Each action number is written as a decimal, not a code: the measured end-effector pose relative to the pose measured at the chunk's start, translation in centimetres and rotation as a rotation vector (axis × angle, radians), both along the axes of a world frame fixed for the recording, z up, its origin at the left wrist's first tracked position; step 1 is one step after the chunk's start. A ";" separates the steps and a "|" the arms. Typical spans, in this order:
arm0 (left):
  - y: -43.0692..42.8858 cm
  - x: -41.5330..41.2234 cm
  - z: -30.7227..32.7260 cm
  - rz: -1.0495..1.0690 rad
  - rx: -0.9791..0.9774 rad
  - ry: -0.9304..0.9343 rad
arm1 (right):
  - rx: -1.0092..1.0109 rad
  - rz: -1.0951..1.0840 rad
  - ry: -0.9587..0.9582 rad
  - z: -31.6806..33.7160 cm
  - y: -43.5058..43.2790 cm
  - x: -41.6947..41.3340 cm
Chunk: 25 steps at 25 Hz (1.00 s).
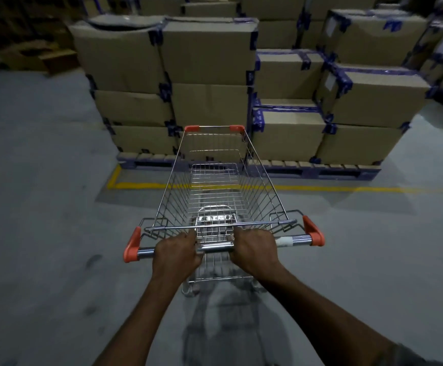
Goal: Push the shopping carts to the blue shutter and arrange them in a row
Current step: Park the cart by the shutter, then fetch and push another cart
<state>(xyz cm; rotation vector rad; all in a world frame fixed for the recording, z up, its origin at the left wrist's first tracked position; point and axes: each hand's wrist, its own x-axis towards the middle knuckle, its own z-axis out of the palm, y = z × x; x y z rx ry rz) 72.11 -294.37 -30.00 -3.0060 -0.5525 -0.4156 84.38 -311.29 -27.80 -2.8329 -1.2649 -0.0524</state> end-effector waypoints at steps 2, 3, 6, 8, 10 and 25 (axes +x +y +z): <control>1.8 -1.7 -0.1 0.041 0.005 -0.018 | -0.021 0.043 -0.020 0.3 2.2 -1.1; 2.5 -2.4 -0.1 0.058 0.005 -0.025 | -0.031 0.054 -0.027 0.1 3.3 -1.5; 4.7 -4.4 0.0 0.121 -0.008 -0.040 | -0.012 0.111 -0.079 -0.7 6.4 -2.4; 6.1 -5.4 0.0 0.182 -0.010 -0.016 | -0.034 0.132 -0.095 -0.6 8.4 -2.9; 7.3 -6.1 0.0 0.250 -0.016 0.028 | -0.037 0.168 -0.096 0.0 10.3 -3.3; 20.0 -6.3 5.6 0.560 -1.181 0.618 | -0.381 0.561 0.260 1.9 26.7 0.2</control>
